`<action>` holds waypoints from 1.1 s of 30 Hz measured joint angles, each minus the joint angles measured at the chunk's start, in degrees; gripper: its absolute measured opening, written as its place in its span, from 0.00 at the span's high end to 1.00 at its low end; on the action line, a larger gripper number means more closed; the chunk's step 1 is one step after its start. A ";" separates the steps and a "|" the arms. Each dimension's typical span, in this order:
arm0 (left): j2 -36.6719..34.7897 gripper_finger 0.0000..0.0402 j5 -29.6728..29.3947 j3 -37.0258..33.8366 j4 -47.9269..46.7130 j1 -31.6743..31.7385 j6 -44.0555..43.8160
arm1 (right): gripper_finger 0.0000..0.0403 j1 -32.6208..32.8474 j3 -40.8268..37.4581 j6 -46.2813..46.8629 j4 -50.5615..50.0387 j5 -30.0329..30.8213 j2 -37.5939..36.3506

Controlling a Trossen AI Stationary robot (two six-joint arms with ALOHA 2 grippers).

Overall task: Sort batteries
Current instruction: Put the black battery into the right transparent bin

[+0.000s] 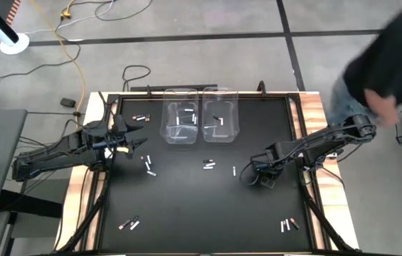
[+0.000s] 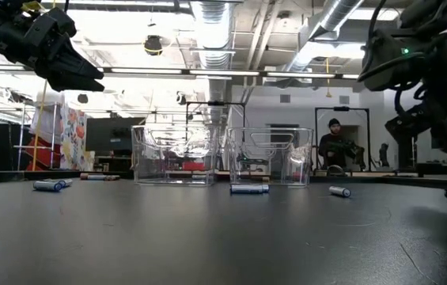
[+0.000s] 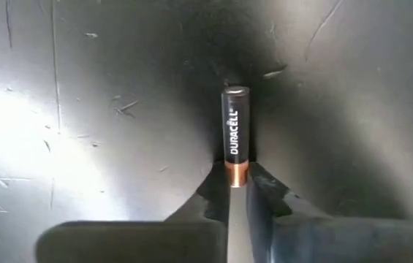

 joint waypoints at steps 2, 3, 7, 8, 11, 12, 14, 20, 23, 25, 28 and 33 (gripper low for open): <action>0.00 0.31 0.00 0.00 0.01 0.00 0.02 | 0.93 0.00 0.00 0.90 -0.01 0.00 0.00; 0.01 0.31 0.00 0.00 -0.01 0.00 0.02 | 0.94 0.00 0.00 1.43 0.00 0.00 -0.04; 0.01 0.31 0.00 -0.01 0.01 0.00 0.26 | 0.95 0.00 0.45 1.90 -0.38 0.01 -0.10; -0.01 0.31 0.00 0.00 0.03 0.00 0.60 | 0.94 0.00 0.88 1.87 -0.99 0.11 -0.04; 0.01 0.31 0.00 -0.02 0.07 0.00 1.42 | 0.94 0.02 2.34 1.52 -3.88 0.67 0.15; -0.01 0.31 0.00 0.00 0.07 0.02 1.68 | 0.94 0.02 2.94 1.33 -4.67 1.09 0.15; 0.01 0.31 0.00 0.00 0.13 0.00 2.08 | 0.94 -0.04 3.65 1.34 -5.65 1.45 0.15; 0.01 0.31 -0.02 -0.02 0.27 0.00 2.14 | 0.93 0.00 6.65 1.29 -7.77 0.96 0.11; 0.00 0.31 -0.02 0.00 0.29 0.00 2.14 | 0.93 0.00 9.39 -0.05 -11.03 0.96 0.11; 0.01 0.31 -0.02 0.00 0.31 0.00 2.14 | 0.93 0.00 11.77 -1.51 -13.72 1.04 0.07; 0.01 0.31 -0.05 0.00 0.31 0.00 2.14 | 0.93 -0.25 15.81 -2.84 -18.77 1.93 -0.12; 0.01 0.31 -0.20 0.00 0.34 0.00 2.14 | 0.93 -2.69 22.26 -3.13 -23.86 4.51 -3.24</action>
